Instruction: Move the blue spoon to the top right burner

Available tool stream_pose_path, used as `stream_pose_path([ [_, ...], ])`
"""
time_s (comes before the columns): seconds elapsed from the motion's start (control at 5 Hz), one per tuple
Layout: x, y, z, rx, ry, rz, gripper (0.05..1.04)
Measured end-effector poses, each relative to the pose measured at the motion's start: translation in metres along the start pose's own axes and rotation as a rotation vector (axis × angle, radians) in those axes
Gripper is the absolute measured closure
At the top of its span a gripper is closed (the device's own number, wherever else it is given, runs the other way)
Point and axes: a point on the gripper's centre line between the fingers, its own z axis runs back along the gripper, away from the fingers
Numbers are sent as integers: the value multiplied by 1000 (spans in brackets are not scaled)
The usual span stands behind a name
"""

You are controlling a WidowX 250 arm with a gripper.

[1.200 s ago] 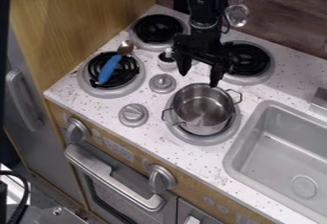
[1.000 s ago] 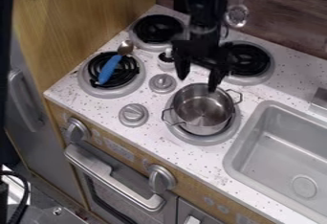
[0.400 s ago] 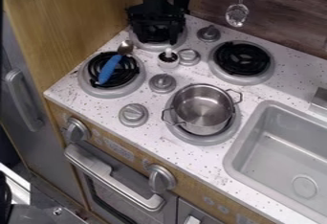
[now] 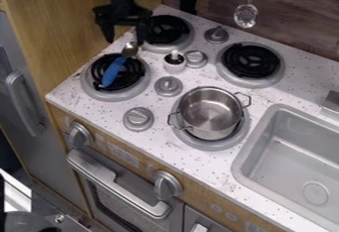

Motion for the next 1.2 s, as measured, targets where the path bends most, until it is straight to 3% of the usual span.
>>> stream_pose_path([
  [0.2, -11, 14, -12, 39, 40, 28, 85],
  [0.4, -22, 31, -36, 63, 111, 66, 85],
  [0.6, -22, 37, -51, 98, 150, 89, 85],
  [0.8, -20, 38, -52, 103, 165, 92, 119],
  [1.2, -24, 30, -53, 122, 136, 39, 670],
])
